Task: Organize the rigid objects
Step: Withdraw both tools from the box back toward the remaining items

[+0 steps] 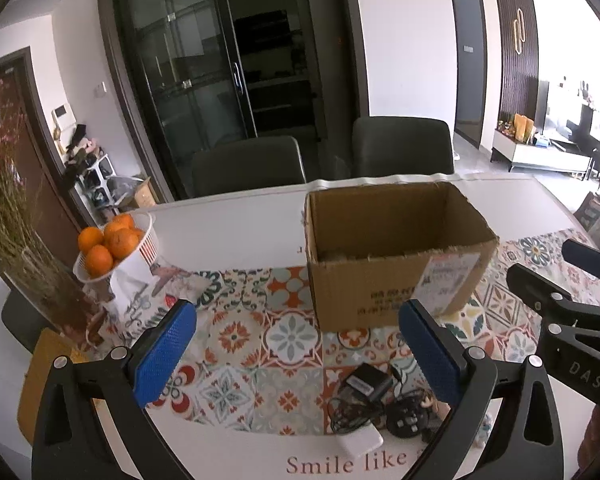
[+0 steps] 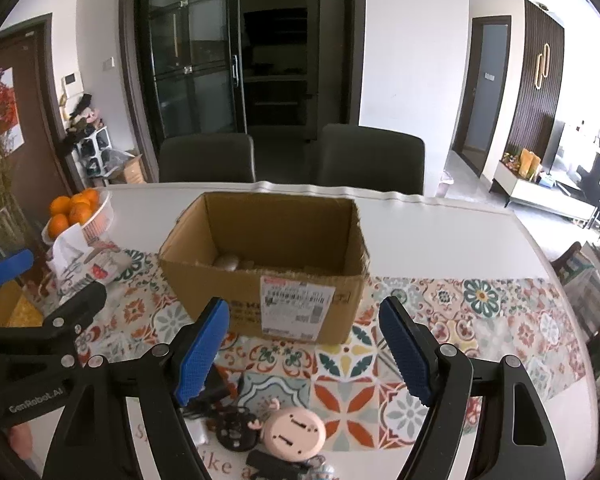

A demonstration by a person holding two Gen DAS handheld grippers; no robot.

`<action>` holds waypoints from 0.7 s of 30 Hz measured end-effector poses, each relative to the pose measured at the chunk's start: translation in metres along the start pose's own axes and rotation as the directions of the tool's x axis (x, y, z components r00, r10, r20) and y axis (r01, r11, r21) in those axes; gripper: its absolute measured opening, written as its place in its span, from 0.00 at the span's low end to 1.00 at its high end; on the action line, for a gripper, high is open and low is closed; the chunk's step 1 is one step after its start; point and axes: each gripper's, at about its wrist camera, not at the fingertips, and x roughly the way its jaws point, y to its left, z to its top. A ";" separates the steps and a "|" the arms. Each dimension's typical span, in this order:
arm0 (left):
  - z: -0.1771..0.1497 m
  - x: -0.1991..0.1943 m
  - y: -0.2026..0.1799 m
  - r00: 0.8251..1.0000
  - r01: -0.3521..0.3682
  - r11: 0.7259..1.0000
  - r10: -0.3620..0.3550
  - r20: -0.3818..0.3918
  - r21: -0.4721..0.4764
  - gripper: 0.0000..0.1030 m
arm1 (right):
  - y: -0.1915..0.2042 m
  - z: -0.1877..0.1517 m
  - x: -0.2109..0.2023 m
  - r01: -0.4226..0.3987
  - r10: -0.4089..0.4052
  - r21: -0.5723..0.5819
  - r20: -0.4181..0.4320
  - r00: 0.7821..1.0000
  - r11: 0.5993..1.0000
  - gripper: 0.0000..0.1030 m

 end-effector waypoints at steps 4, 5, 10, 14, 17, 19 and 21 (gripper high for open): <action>-0.013 -0.001 0.001 1.000 0.005 1.000 -0.005 -0.021 -0.015 1.00 | 0.003 -0.012 -0.001 -0.017 0.017 -0.005 -0.007 1.000 1.000 0.75; -0.017 -0.002 0.001 1.000 0.007 1.000 -0.007 -0.025 -0.015 1.00 | 0.004 -0.015 -0.002 -0.020 0.020 -0.008 -0.006 1.000 1.000 0.75; -0.036 0.000 0.002 0.998 0.009 1.000 -0.010 -0.057 -0.018 1.00 | 0.009 -0.031 -0.003 -0.037 0.037 -0.020 -0.011 0.999 0.999 0.75; -0.050 0.004 0.000 0.996 0.018 1.000 -0.019 -0.084 -0.017 1.00 | 0.010 -0.044 0.000 -0.053 0.053 -0.019 -0.033 0.998 0.998 0.75; -0.060 0.007 -0.002 0.994 0.026 1.000 -0.028 -0.107 -0.013 1.00 | 0.009 -0.053 0.004 -0.057 0.056 -0.016 -0.051 0.997 0.998 0.75; -0.068 0.010 -0.004 0.992 0.030 0.999 -0.032 -0.121 -0.014 1.00 | 0.008 -0.061 0.007 -0.062 0.061 -0.012 -0.068 0.996 0.998 0.75; -0.075 0.012 -0.007 0.991 0.035 0.999 -0.036 -0.132 -0.010 1.00 | 0.008 -0.068 0.009 -0.063 0.062 -0.008 -0.080 0.995 0.998 0.75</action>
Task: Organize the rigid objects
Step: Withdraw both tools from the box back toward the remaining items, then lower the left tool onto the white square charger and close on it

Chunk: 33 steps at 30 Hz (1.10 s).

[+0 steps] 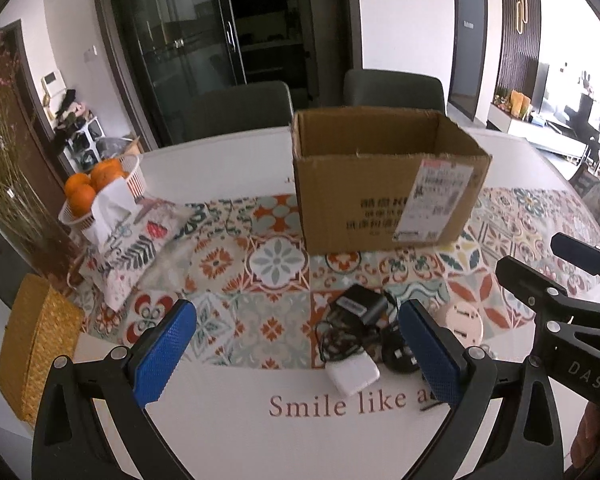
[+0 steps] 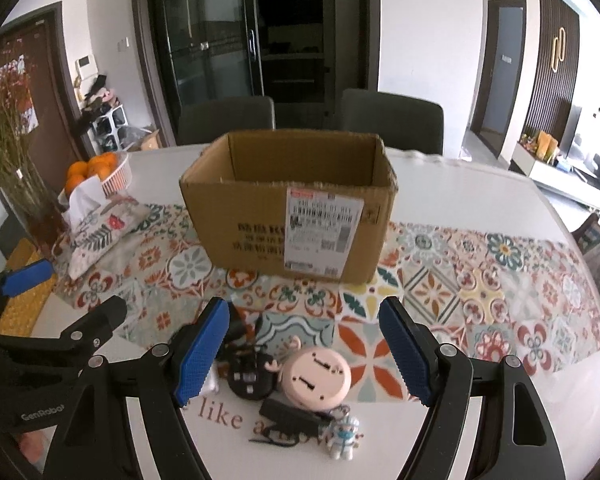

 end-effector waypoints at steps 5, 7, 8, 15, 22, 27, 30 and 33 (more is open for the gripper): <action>-0.016 0.004 -0.004 1.000 0.015 1.000 -0.015 -0.004 0.016 1.00 | -0.002 -0.017 0.007 -0.003 0.003 -0.001 -0.040 0.999 1.000 0.75; -0.021 0.007 -0.005 0.999 0.030 0.999 -0.030 -0.011 0.011 1.00 | -0.002 -0.024 0.010 -0.004 0.004 -0.005 -0.053 0.999 1.000 0.75; -0.024 0.008 -0.005 0.999 0.037 0.999 -0.037 -0.012 0.008 1.00 | -0.002 -0.026 0.011 -0.005 0.005 -0.007 -0.058 0.998 1.000 0.75; -0.043 0.024 -0.009 0.996 0.076 0.997 -0.075 -0.052 0.007 1.00 | -0.002 -0.045 0.022 -0.010 0.009 -0.007 -0.104 0.995 1.000 0.75; -0.060 0.041 -0.016 0.993 0.070 0.998 -0.069 -0.098 -0.002 1.00 | -0.003 -0.060 0.033 0.019 -0.023 -0.030 -0.134 0.991 0.999 0.75; -0.066 0.043 -0.023 0.998 0.011 1.000 -0.012 -0.063 -0.015 0.99 | -0.008 -0.067 0.037 0.032 -0.038 -0.047 -0.128 0.991 0.998 0.75; -0.069 0.042 -0.029 0.999 -0.043 0.999 0.043 -0.014 -0.013 0.99 | -0.013 -0.071 0.039 0.032 -0.038 -0.048 -0.122 0.992 0.998 0.75; -0.072 0.045 -0.035 0.996 -0.085 0.996 0.085 0.008 -0.008 0.99 | -0.017 -0.074 0.041 0.028 -0.034 -0.051 -0.120 0.992 0.998 0.75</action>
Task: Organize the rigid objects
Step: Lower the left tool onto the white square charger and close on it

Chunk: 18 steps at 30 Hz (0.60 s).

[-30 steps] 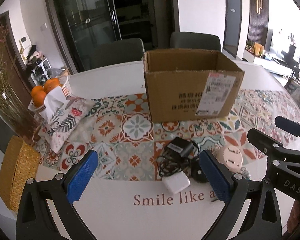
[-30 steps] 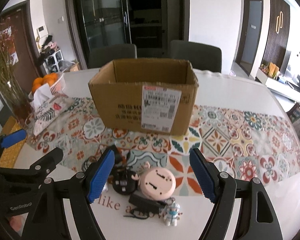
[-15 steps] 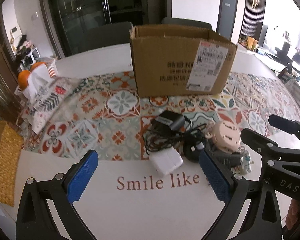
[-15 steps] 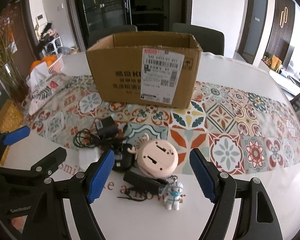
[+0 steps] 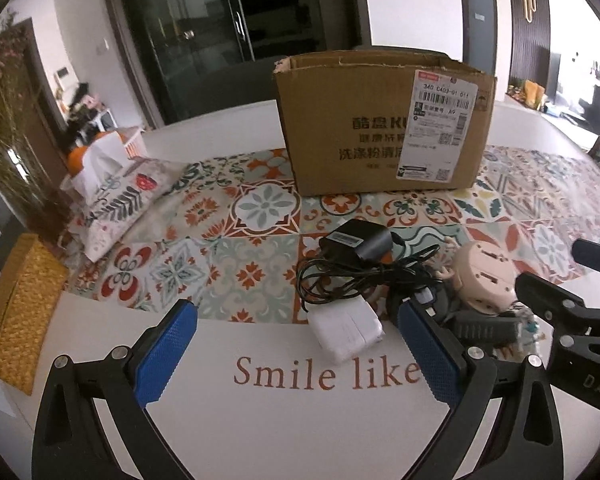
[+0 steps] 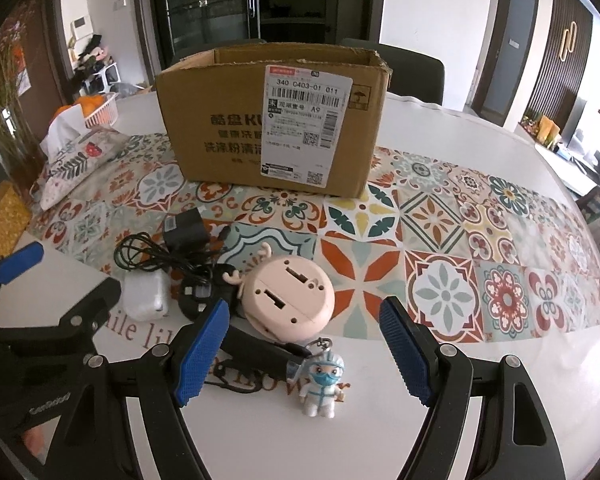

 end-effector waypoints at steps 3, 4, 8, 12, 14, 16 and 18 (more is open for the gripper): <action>-0.003 0.009 -0.005 1.000 -0.007 1.000 0.007 -0.015 -0.017 0.99 | -0.003 -0.004 0.006 0.000 0.000 -0.004 -0.012 1.000 1.000 0.75; -0.005 0.012 -0.006 1.000 -0.017 1.000 0.016 -0.015 -0.025 0.99 | -0.004 -0.005 0.008 -0.001 0.000 -0.007 -0.017 1.000 1.000 0.75; -0.010 0.020 -0.013 0.999 -0.036 0.997 0.035 -0.019 -0.064 0.99 | -0.007 -0.007 0.015 0.000 0.000 -0.022 -0.028 1.000 1.000 0.75; -0.016 0.032 -0.016 0.998 -0.035 0.993 0.029 -0.054 -0.111 0.91 | -0.011 -0.007 0.021 0.012 -0.013 -0.037 -0.031 0.999 0.999 0.75; -0.017 0.037 -0.017 0.998 -0.027 0.992 0.018 -0.066 -0.124 0.90 | -0.011 -0.007 0.025 0.009 -0.011 -0.039 -0.039 0.999 0.999 0.75; -0.016 0.041 -0.019 0.997 -0.019 0.991 0.009 -0.071 -0.130 0.85 | -0.011 -0.007 0.027 0.005 -0.006 -0.033 -0.048 0.999 0.999 0.75; -0.016 0.045 -0.021 0.997 -0.026 0.991 0.017 -0.071 -0.133 0.82 | -0.011 -0.008 0.028 0.003 -0.005 -0.030 -0.053 0.999 1.000 0.75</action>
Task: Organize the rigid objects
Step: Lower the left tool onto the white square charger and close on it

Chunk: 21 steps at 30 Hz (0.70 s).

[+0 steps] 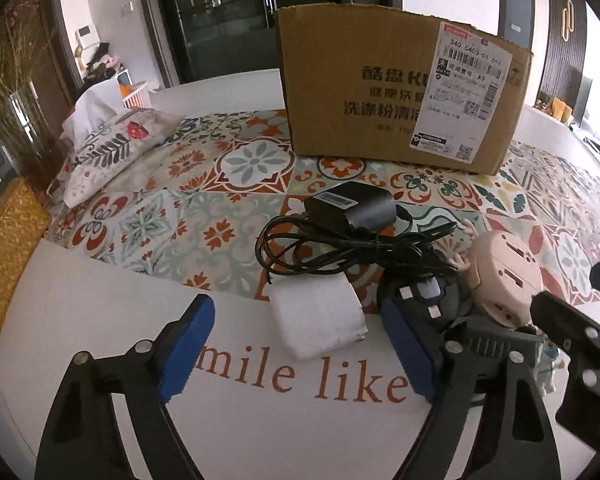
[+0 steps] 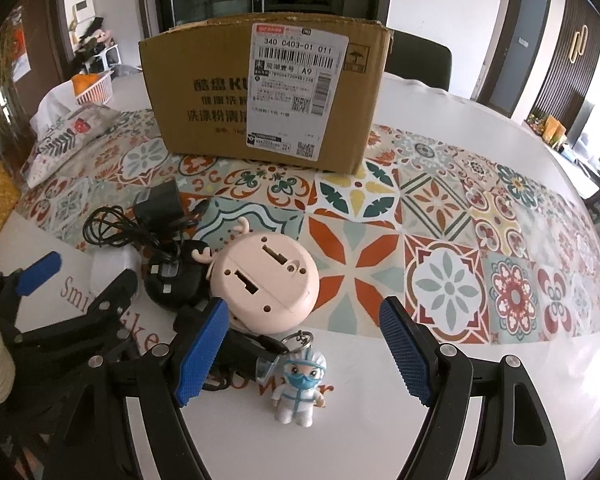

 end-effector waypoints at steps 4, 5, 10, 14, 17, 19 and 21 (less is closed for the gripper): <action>0.001 0.006 -0.001 1.000 0.007 1.000 -0.007 -0.006 -0.012 0.74 | 0.001 0.000 0.002 -0.004 0.004 0.003 -0.003 1.000 1.000 0.75; 0.000 0.008 -0.001 1.000 0.008 1.000 -0.008 -0.010 -0.009 0.71 | 0.002 0.000 0.002 -0.005 0.005 0.002 -0.004 1.000 1.000 0.75; -0.003 0.008 0.004 1.000 0.001 1.000 -0.001 -0.012 -0.005 0.69 | 0.007 0.003 0.003 0.003 -0.003 -0.017 0.002 1.000 1.000 0.75; -0.004 0.012 0.005 1.000 0.023 0.999 -0.023 -0.018 -0.025 0.63 | 0.010 0.003 0.004 -0.006 0.006 -0.020 0.003 1.000 1.000 0.75; -0.005 0.016 0.002 0.999 0.036 0.999 -0.036 -0.029 -0.012 0.56 | 0.010 0.002 0.006 0.002 -0.002 -0.021 0.002 1.000 1.000 0.75; -0.005 0.020 0.000 0.998 0.039 0.999 -0.039 -0.039 -0.006 0.54 | 0.010 0.002 0.006 0.000 0.000 -0.018 0.002 1.000 1.000 0.75; -0.006 0.023 0.000 0.998 0.052 0.999 -0.053 -0.044 -0.009 0.52 | 0.010 0.002 0.008 0.000 0.000 -0.014 -0.002 1.000 1.000 0.75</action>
